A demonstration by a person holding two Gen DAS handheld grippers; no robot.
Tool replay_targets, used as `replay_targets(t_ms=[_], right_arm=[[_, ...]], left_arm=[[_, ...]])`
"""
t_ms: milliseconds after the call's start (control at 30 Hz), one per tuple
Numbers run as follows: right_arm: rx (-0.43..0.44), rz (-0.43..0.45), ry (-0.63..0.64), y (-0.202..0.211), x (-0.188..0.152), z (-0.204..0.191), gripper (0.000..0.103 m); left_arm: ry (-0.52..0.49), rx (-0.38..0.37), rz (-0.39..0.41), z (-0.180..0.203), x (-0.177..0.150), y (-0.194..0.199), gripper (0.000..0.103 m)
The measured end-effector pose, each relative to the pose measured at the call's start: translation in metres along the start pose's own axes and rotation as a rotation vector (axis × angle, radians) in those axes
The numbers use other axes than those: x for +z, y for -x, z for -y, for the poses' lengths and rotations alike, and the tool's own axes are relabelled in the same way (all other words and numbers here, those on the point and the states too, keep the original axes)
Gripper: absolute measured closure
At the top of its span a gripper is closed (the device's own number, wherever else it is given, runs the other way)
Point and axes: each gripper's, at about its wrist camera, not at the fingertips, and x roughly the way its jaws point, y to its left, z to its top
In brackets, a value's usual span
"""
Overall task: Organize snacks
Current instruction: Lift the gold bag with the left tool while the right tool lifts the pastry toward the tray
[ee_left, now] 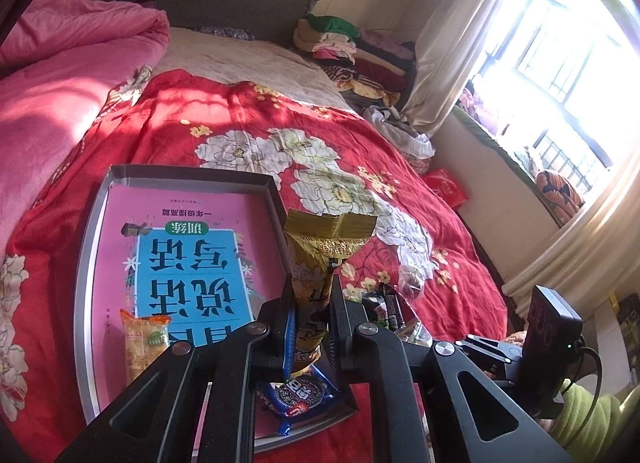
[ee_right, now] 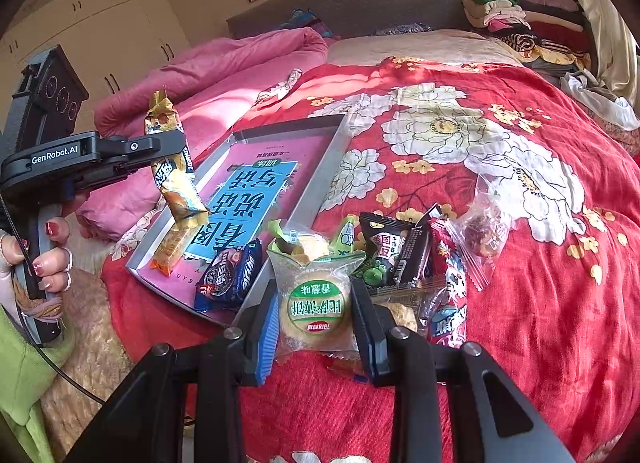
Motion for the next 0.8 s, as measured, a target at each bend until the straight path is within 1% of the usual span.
replay_targets(t_ms=[400,467,800], right_arm=[[0.0,0.018,0.026,0.005,0.002,-0.008,0.069],[-0.008,0.031,0.044,0.008,0.004,-0.013,0.069],[0.021,0.072,0.097,0.014,0.019,-0.039,0.069]], left_arm=[[0.036,0.033,0.036,-0.016,0.002,0.021,0.09],[0.037,0.036,0.04,-0.016,0.002,0.024,0.09],[0.034,0.047,0.033,-0.017,-0.005,0.032,0.09]])
